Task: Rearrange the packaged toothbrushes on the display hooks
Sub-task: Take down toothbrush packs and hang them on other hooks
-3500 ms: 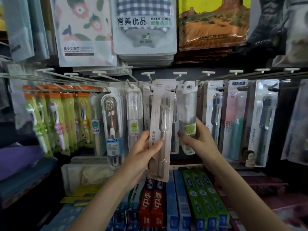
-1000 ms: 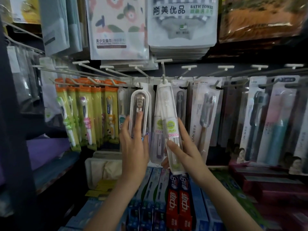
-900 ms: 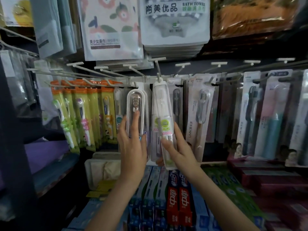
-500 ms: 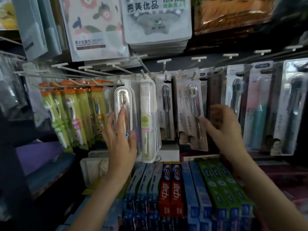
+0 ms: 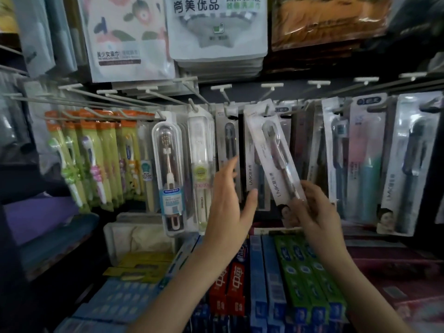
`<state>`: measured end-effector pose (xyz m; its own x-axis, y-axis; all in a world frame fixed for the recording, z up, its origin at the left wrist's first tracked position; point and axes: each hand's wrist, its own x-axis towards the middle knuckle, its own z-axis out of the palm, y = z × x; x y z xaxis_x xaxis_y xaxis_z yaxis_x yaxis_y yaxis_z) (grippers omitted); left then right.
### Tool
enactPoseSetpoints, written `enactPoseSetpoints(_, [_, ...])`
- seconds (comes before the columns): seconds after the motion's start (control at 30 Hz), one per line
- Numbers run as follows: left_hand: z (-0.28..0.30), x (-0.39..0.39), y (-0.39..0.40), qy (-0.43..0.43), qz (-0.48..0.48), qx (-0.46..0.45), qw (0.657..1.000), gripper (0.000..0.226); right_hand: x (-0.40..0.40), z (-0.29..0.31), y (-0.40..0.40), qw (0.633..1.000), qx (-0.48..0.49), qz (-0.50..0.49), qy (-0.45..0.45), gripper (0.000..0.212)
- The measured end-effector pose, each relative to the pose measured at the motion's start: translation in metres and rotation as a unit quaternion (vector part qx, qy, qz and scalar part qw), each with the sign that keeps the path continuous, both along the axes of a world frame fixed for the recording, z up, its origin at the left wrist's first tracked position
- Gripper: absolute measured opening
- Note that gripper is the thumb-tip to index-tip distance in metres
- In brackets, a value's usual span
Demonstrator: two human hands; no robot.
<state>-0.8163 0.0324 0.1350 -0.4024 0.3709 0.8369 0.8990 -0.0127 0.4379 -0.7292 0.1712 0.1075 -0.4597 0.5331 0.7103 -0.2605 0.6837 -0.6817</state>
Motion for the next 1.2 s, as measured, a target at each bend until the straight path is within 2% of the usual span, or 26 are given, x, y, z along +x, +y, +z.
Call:
enactPoseSetpoints(0.07, [0.006,0.003,0.015,-0.104,-0.049,-0.023,0.993,0.070,-0.004,-0.006,-0.010,0.999,0.031,0.016,-0.033,0.034])
enactPoseSetpoints(0.13, [0.011,-0.002,0.024,-0.152,-0.064,-0.016,0.986,0.069,-0.014,-0.011,-0.021,0.995,0.065,0.042,-0.058,0.039])
enactPoseSetpoints(0.23, [0.018,-0.017,0.024,-0.117,-0.009,0.026,0.993,0.059,-0.028,-0.011,-0.027,0.993,0.103,0.024,-0.058,0.038])
enactPoseSetpoints(0.37, [0.022,-0.032,0.017,-0.016,0.091,0.014,0.996,0.059,-0.051,0.003,-0.013,0.996,0.018,-0.063,-0.056,0.056])
enactPoseSetpoints(0.47, [0.020,-0.039,0.018,0.021,0.113,0.000,0.993,0.058,-0.074,0.011,-0.004,0.993,-0.010,-0.069,-0.091,0.065])
enactPoseSetpoints(0.6, [0.017,-0.043,0.020,0.027,0.089,-0.002,0.996,0.059,-0.082,-0.004,-0.010,0.994,0.058,-0.072,-0.061,0.041])
enactPoseSetpoints(0.67, [0.014,-0.044,0.023,0.016,0.068,-0.009,0.998,0.060,-0.080,-0.012,-0.022,0.995,0.088,-0.021,-0.049,0.035])
enactPoseSetpoints(0.8, [0.015,-0.046,0.029,-0.020,0.052,-0.019,0.998,0.060,-0.083,-0.009,-0.027,0.993,0.048,0.097,-0.050,0.027])
enactPoseSetpoints(0.87, [0.018,-0.048,0.028,-0.043,0.024,-0.042,0.998,0.054,-0.083,-0.012,-0.020,0.990,0.031,0.125,-0.057,0.024])
enactPoseSetpoints(1.0, [0.021,-0.048,0.028,-0.097,-0.006,-0.099,0.990,0.045,-0.081,-0.017,-0.013,0.994,0.051,0.073,-0.068,0.020])
enactPoseSetpoints(1.1, [0.023,-0.050,0.029,-0.112,-0.026,-0.110,0.987,0.043,-0.087,-0.016,-0.012,0.991,0.066,0.035,-0.111,0.011])
enactPoseSetpoints(1.2, [0.023,-0.056,0.031,-0.099,-0.016,-0.087,0.991,0.038,-0.088,-0.020,-0.016,0.984,0.109,0.018,-0.137,0.027])
